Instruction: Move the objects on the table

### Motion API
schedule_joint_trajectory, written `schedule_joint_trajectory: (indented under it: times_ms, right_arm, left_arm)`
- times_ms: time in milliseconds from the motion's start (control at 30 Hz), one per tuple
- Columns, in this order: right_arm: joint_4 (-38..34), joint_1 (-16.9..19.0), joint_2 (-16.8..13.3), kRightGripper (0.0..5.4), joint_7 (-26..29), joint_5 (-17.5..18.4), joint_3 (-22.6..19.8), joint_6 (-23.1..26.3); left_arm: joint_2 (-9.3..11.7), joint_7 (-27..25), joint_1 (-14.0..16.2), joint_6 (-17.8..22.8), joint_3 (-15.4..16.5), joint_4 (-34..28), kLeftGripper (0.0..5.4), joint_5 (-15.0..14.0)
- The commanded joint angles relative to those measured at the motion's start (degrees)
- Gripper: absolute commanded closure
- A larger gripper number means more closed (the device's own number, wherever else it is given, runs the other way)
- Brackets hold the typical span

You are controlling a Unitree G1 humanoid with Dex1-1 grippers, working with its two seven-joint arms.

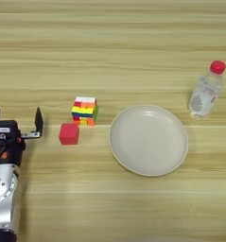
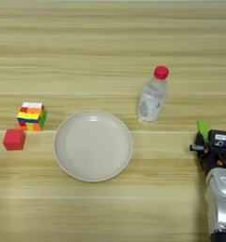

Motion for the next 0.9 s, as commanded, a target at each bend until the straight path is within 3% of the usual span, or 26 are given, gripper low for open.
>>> schedule_joint_trajectory:
  times_ms: [33,333,633,900]
  right_arm:
    - [1.01,0.46,0.48,3.98,0.45,0.09,0.41,1.67]
    - [-2.90,1.04,1.49,3.98,1.43,1.80,0.30,0.59]
    - [-17.27,5.16,2.67,4.00,3.26,2.91,2.00,2.12]
    - [-28.27,9.73,3.15,4.00,6.70,5.19,4.62,6.43]
  left_arm:
    - [-0.19,0.12,0.19,1.05,-0.30,-0.75,0.00,0.60]
    - [-0.16,0.36,0.31,1.15,-0.34,-0.77,0.00,0.60]
    - [-0.05,0.36,0.11,1.16,-0.36,-0.42,0.00,0.58]
    - [-0.12,0.30,0.29,1.43,-0.34,-0.96,0.00,0.37]
